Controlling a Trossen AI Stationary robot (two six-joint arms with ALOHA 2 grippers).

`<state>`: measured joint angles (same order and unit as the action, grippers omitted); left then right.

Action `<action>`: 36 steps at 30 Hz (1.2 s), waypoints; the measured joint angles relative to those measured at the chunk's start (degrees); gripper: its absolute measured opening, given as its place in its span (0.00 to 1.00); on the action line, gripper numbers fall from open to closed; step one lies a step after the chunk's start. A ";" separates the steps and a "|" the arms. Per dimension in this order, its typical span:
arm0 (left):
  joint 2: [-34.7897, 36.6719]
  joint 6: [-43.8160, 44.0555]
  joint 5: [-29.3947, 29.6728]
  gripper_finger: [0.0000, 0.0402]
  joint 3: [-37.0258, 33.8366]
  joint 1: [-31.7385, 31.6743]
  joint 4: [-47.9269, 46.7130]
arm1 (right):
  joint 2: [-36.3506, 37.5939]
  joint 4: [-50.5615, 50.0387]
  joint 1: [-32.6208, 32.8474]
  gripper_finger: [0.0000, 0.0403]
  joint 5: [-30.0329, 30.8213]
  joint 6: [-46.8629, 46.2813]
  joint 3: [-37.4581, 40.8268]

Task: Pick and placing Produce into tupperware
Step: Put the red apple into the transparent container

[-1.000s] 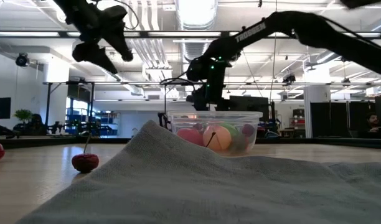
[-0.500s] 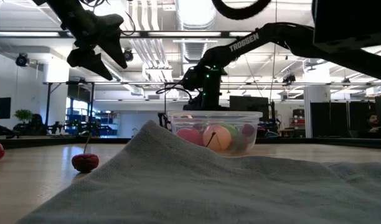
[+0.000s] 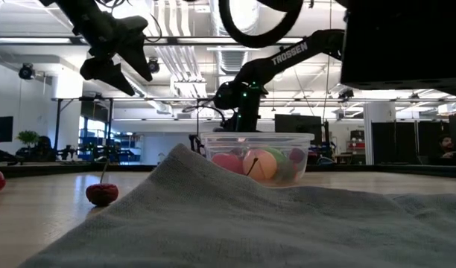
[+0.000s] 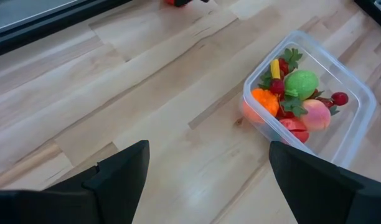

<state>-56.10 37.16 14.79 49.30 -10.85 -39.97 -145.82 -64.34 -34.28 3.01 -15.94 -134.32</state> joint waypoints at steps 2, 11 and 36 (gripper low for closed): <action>0.00 0.01 -0.16 0.79 0.00 0.00 -0.03 | 0.00 0.79 0.04 0.81 -0.03 0.01 -0.09; 0.00 -0.01 -0.31 0.79 0.00 0.00 0.00 | 0.00 0.63 0.00 0.80 -0.20 0.36 -0.07; -0.11 -0.56 -0.29 0.79 0.00 0.02 -0.02 | 4.67 -7.88 2.15 0.65 -7.87 3.57 -0.26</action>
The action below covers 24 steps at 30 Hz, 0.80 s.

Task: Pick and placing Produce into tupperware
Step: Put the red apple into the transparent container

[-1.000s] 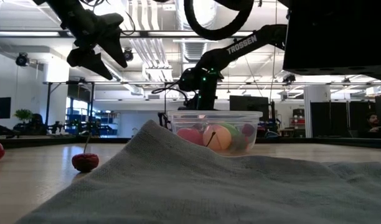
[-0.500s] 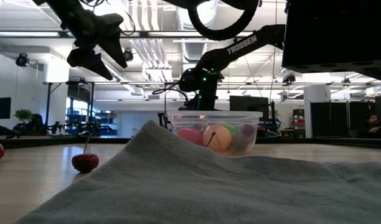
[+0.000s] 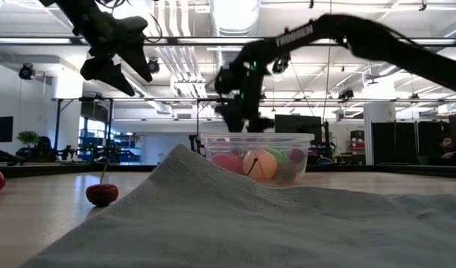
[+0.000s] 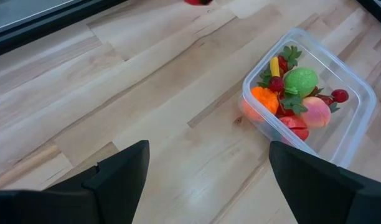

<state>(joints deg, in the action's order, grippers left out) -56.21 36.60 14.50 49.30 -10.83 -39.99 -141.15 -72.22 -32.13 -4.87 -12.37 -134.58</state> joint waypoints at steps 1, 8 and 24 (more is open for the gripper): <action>0.00 -0.02 0.00 0.79 0.00 0.00 0.00 | 1.21 -1.21 0.80 0.65 -0.69 1.05 0.00; 0.00 -0.02 0.07 0.79 -0.07 -0.04 0.00 | 9.73 -12.01 7.69 0.65 -10.07 10.74 -0.04; -0.02 -1.38 -0.74 0.79 -0.68 -0.02 -0.02 | 15.55 -16.08 21.86 0.67 -4.10 3.64 14.47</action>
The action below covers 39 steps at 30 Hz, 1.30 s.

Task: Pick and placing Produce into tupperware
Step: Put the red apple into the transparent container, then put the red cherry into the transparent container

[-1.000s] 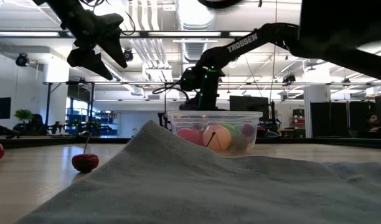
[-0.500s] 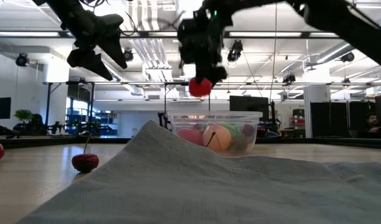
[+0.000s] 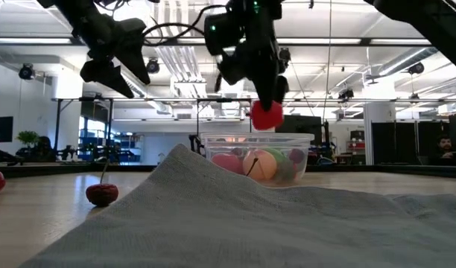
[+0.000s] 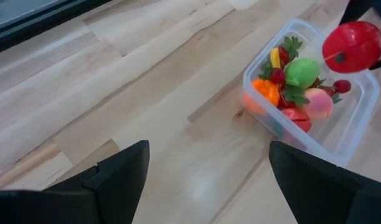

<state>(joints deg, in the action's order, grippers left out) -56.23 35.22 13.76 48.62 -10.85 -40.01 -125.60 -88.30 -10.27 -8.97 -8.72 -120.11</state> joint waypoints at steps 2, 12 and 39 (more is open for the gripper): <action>0.00 0.00 -0.35 0.79 -0.52 0.00 -0.02 | 0.00 0.29 0.93 0.67 0.26 -1.84 2.20; -0.02 -2.97 -4.81 0.79 -5.46 0.04 0.65 | 3.59 8.28 6.95 0.67 16.55 -9.21 5.20; -4.90 -9.87 -19.56 0.79 -7.73 0.59 8.01 | 12.66 7.26 10.81 0.91 26.36 -24.80 7.01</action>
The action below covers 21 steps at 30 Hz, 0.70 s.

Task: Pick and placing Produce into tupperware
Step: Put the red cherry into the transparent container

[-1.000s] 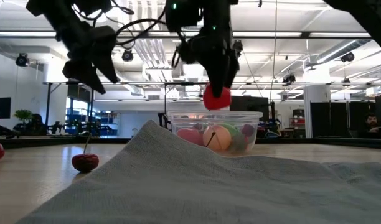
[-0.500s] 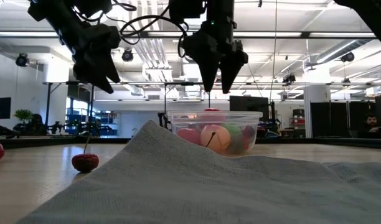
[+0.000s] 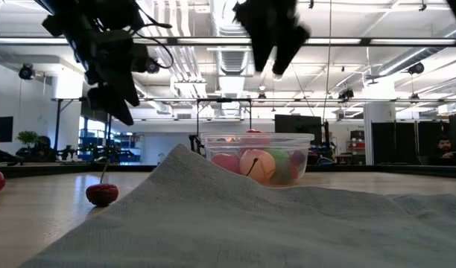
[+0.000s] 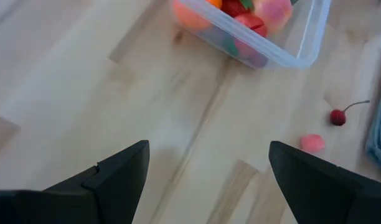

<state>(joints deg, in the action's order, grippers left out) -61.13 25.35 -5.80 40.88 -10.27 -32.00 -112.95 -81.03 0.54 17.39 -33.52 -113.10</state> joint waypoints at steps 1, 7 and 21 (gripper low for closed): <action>-1.01 1.06 -0.47 0.79 -0.04 0.30 1.09 | 1.86 -0.71 0.86 0.91 2.58 -0.71 0.38; -8.02 -7.93 -4.72 0.79 -0.04 6.96 11.21 | 15.72 -1.05 6.87 0.91 10.15 -9.04 7.16; -25.66 -18.37 0.85 0.79 11.72 21.77 17.79 | 36.35 -0.55 22.70 0.91 14.53 -39.13 31.39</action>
<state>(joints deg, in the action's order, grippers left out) -86.78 6.98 -4.95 52.60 11.50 -14.21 -76.60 -81.59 23.24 31.92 -72.65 -81.71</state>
